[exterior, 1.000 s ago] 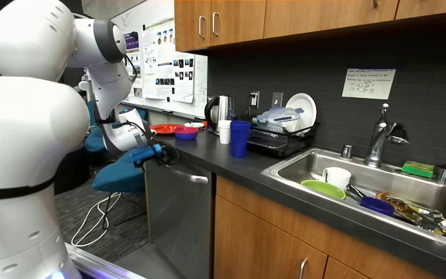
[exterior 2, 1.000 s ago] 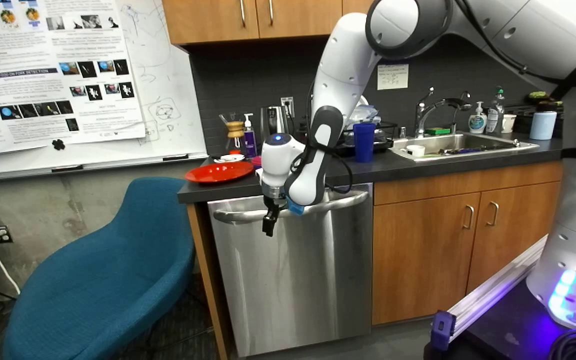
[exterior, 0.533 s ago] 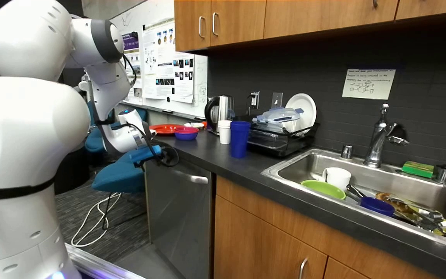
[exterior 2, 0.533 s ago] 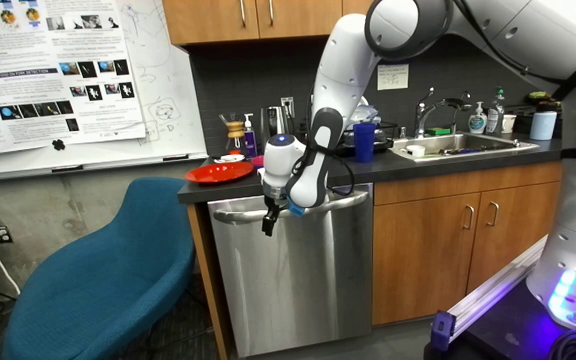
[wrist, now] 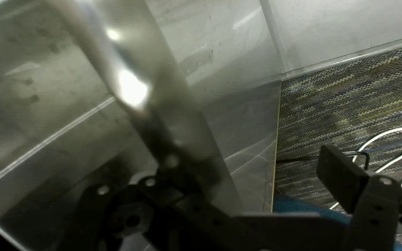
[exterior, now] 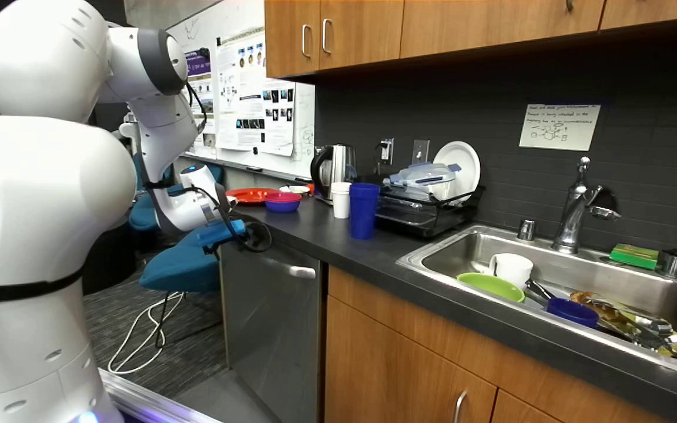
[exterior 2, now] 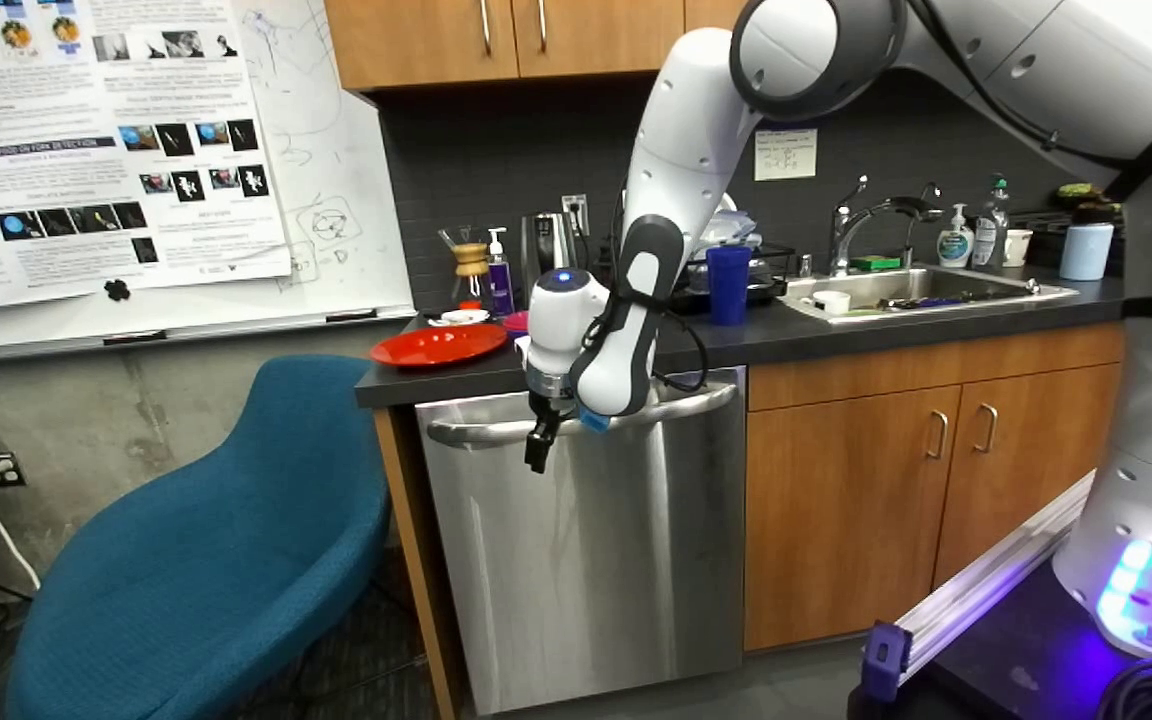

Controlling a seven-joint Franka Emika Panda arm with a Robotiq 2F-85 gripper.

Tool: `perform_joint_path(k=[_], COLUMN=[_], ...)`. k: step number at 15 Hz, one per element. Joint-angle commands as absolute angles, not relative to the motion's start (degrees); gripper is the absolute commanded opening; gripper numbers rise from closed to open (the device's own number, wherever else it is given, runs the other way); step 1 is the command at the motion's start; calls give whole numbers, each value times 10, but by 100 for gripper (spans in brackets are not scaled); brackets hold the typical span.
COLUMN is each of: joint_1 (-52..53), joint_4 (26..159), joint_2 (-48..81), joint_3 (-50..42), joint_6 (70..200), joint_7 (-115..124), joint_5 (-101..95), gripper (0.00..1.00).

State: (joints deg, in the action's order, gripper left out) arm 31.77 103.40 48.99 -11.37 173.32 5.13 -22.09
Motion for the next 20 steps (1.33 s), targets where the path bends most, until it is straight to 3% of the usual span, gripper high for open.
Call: perform_joint_path(k=[1,8,9,20], joint_1=[304,250,254,247], joint_4=[1075,1077,1036,1037], joint_2=[508,504,482,481], joint_3=[-51,-1,-48,-41], joint_6=[1742,1725,1733,1733], joint_7=[42,5,-5,-11], joint_5=[-191,-166,-185,-182], gripper=[100,100,100,100])
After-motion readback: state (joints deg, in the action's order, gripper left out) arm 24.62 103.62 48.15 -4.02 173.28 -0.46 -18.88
